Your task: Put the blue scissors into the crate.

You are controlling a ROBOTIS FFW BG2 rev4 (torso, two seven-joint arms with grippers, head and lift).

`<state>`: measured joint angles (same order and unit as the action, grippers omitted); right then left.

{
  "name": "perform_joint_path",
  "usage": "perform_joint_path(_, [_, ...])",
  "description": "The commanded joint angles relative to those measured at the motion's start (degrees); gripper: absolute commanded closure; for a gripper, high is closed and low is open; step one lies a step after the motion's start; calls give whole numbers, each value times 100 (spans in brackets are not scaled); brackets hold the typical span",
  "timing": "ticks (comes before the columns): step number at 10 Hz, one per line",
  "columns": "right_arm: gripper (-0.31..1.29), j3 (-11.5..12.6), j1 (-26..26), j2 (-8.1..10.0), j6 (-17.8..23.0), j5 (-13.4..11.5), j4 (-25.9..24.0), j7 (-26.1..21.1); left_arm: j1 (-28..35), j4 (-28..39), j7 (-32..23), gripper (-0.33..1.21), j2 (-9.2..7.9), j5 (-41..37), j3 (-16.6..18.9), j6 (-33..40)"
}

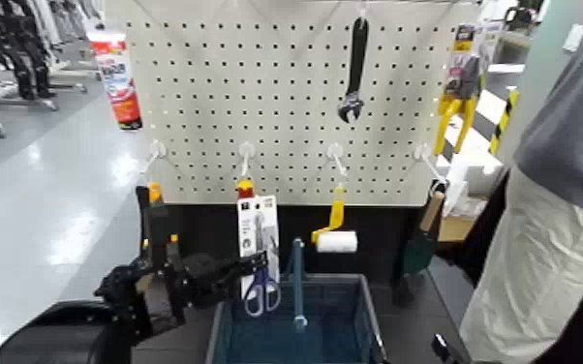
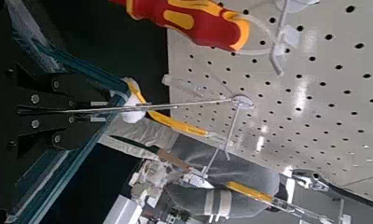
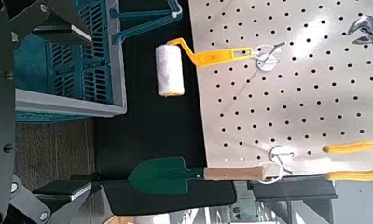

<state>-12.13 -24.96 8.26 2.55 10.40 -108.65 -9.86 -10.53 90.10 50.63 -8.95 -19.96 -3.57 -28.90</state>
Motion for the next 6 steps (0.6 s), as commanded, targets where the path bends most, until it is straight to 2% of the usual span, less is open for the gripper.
perform_joint_path(1, [21, 9, 0, 0, 0, 14, 2, 19, 51, -195, -1, 119, 25, 89, -100, 7])
perform_joint_path(6, [21, 0, 0, 0, 0, 41, 10, 37, 51, -520, 35, 119, 43, 256, -179, 33])
